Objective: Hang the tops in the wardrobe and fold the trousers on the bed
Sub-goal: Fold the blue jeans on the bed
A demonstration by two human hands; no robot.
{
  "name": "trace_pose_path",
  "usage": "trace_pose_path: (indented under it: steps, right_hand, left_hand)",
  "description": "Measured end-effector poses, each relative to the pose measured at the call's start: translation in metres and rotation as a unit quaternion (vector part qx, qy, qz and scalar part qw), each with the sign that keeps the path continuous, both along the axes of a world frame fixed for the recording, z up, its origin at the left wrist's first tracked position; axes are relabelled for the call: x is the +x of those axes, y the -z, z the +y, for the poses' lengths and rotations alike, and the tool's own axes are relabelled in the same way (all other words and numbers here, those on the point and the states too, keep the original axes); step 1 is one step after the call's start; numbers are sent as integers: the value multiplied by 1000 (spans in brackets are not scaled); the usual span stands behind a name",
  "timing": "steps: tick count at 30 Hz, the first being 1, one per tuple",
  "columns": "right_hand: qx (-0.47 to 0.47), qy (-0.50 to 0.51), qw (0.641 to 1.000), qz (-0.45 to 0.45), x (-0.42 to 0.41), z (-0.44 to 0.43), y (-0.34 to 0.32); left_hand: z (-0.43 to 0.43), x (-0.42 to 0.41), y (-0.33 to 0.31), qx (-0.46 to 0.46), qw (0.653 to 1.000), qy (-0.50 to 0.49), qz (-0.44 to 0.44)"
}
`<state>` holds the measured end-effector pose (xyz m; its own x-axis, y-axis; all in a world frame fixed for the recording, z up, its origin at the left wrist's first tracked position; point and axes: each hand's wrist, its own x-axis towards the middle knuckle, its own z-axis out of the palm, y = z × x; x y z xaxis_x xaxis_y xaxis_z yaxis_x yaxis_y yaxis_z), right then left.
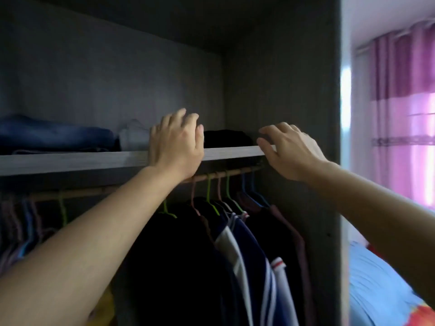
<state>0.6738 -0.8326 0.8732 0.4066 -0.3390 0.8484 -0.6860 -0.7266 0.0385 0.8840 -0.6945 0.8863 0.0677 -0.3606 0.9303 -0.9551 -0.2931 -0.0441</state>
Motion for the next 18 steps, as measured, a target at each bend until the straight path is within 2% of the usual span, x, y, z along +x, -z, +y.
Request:
trace_pose_path:
  steps: [6, 12, 18]
  right_hand:
    - [-50, 150, 986, 52, -167, -5, 55]
    - [28, 253, 964, 73, -361, -8, 130]
    - [91, 355, 927, 85, -558, -5, 185]
  left_hand:
    - [-57, -138, 51, 11, 992, 124, 2]
    - [-118, -328, 127, 48, 966, 243, 73]
    - [-181, -529, 210, 159, 926, 320, 124]
